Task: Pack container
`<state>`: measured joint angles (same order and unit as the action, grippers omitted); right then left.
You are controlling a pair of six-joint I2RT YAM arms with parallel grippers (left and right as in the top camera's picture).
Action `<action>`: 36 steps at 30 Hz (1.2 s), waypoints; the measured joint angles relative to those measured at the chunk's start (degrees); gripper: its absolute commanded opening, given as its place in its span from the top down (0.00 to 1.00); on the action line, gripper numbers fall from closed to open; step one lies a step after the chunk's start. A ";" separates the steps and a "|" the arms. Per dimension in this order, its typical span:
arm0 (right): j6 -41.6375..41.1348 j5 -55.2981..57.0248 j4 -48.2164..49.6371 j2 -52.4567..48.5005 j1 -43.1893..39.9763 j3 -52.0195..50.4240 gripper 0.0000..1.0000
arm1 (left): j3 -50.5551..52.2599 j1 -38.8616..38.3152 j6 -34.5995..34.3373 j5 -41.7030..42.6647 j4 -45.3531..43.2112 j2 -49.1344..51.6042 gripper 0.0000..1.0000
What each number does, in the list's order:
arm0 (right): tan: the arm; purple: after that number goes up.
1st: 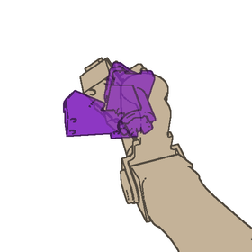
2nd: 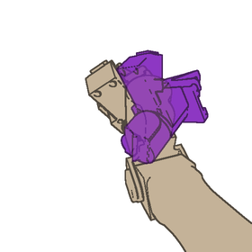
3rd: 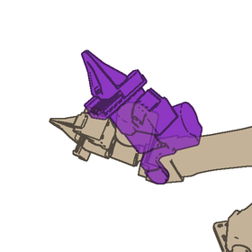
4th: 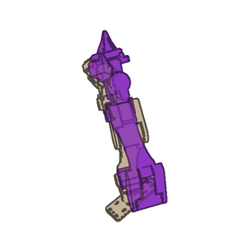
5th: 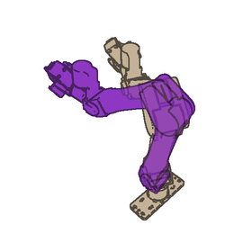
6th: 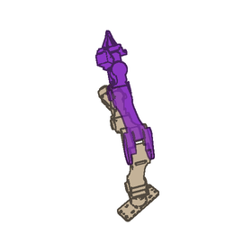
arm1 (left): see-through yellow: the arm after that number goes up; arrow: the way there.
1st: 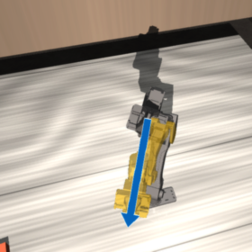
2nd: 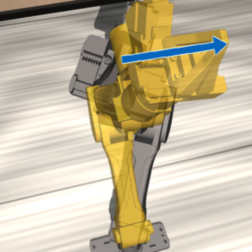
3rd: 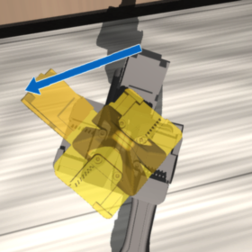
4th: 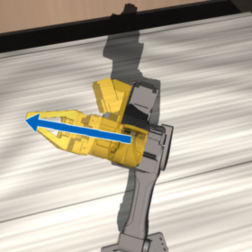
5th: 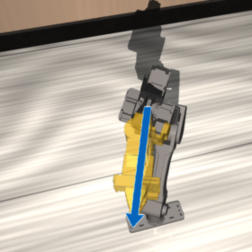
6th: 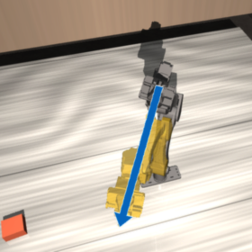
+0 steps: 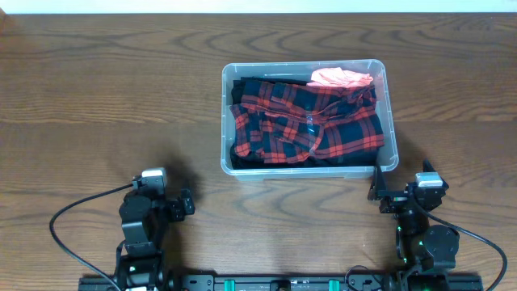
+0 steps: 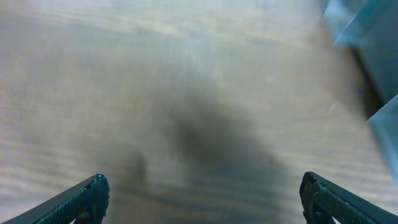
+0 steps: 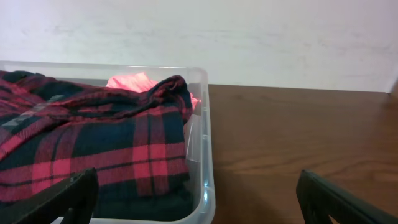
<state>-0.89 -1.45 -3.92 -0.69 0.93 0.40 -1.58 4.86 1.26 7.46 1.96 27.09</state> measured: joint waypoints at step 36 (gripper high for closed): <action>0.00 0.00 0.00 0.00 0.00 0.00 0.01 | 0.00 -8.46 0.00 -0.44 0.04 -26.47 0.02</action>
<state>-0.89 -1.45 -3.92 -0.69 0.93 0.40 -1.58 -3.60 1.26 7.03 2.00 0.62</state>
